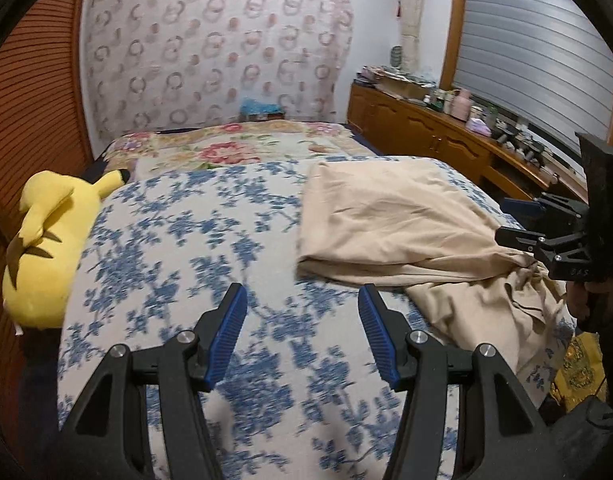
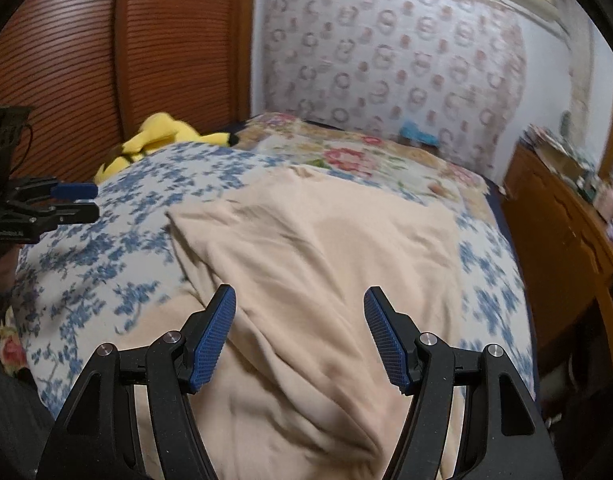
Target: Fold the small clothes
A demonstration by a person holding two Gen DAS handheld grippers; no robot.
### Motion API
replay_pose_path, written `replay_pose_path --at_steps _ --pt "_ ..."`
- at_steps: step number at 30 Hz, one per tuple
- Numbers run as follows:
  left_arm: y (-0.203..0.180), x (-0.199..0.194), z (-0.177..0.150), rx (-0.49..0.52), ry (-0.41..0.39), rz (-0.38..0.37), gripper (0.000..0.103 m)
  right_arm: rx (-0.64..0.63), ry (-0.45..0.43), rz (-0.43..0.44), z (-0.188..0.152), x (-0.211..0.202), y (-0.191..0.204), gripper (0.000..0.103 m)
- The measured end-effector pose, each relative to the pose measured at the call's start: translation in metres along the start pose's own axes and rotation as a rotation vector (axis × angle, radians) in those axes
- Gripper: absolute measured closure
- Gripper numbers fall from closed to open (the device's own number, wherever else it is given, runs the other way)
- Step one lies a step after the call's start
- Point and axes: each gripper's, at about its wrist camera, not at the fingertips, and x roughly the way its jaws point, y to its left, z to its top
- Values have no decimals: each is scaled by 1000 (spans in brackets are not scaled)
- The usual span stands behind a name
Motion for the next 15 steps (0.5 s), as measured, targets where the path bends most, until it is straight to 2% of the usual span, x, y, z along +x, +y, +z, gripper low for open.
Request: replay_pose_path --at_steps 4,11,15 --pt "8 -3 -2 -7 -5 14 46 -49 14 49 17 19 21 35" --pt "16 -3 -6 -14 -10 28 46 -62 75 162 38 62 49 35" --pt "21 -4 -7 -24 -13 30 46 -80 106 182 49 82 59 35"
